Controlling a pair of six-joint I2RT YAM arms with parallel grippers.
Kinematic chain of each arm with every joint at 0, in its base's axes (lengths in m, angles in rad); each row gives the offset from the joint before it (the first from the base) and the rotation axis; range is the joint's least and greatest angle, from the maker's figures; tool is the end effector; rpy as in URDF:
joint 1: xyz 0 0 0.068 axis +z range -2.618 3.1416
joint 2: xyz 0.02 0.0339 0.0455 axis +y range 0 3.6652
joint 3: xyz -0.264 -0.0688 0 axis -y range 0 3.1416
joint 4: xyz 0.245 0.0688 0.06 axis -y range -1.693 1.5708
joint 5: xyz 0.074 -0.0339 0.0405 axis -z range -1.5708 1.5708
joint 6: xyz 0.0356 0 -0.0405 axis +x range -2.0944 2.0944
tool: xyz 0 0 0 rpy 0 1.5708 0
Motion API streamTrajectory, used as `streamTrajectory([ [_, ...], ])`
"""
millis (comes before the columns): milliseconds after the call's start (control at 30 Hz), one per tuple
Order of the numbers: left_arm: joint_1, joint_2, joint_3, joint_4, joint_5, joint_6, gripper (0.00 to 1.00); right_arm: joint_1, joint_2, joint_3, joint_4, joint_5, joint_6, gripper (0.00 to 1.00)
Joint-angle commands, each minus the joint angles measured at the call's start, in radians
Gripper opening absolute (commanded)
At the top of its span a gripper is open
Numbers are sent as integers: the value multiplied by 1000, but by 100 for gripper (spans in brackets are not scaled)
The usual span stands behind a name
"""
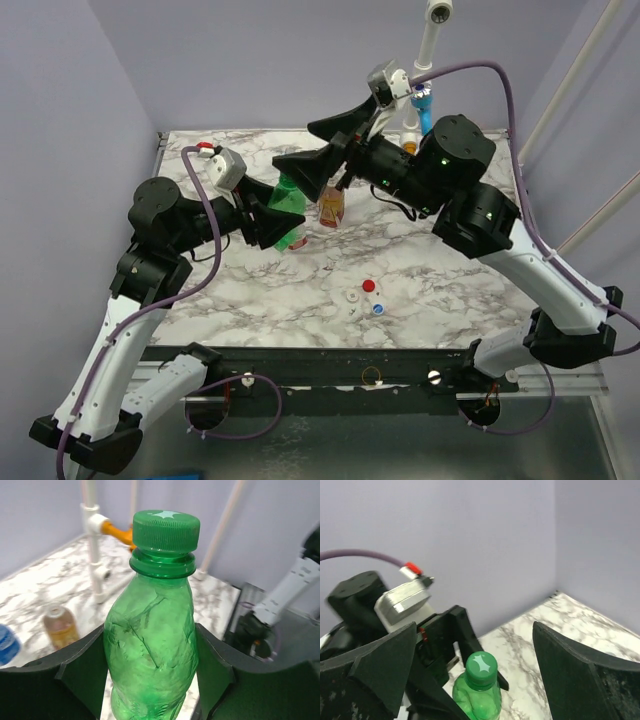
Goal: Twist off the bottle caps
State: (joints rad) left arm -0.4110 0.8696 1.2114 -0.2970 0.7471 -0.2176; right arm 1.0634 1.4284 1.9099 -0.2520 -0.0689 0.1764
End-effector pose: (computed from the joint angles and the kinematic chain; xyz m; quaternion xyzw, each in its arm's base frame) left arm 0.1374 -0.0863 0.4583 0.3246 0.6150 -0.4479 0.5620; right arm 0.1332 0.2446 0.5664 -0.2909 0.5495 0.4723 0.6248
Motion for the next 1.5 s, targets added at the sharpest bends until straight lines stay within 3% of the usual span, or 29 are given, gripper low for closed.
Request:
streamTrajectory([
  [0, 5, -14, -16, 0, -272, 95, 0, 1, 113, 120, -155, 295, 40, 100],
  [67, 6, -16, -25, 8, -297, 107, 0, 1, 156, 163, -187, 324, 41, 99],
  [333, 5, -20, -38, 12, -298, 116, 0, 1, 193, 167, -129, 261, 64, 68],
  [467, 6, -22, -44, 13, -310, 118, 0, 2, 207, 169, -128, 238, 77, 59],
  [867, 6, -22, -43, 21, -304, 106, 0, 1, 234, 179, -151, 221, 96, 51],
  [933, 5, -22, -43, 21, -299, 104, 0, 1, 233, 180, -150, 216, 96, 44],
  [1067, 6, -28, -44, 22, -292, 100, 0, 1, 210, 159, -128, 198, 98, 19],
  [1133, 6, -30, -41, 22, -277, 92, 0, 2, 190, 140, -113, 176, 90, 13],
  [1300, 6, -35, -39, 21, -170, 62, 0, 2, 109, 84, -56, -21, 4, 5],
  [1467, 6, -49, -49, 16, 103, 3, 0, 1, -21, -17, 26, -347, -83, 3],
])
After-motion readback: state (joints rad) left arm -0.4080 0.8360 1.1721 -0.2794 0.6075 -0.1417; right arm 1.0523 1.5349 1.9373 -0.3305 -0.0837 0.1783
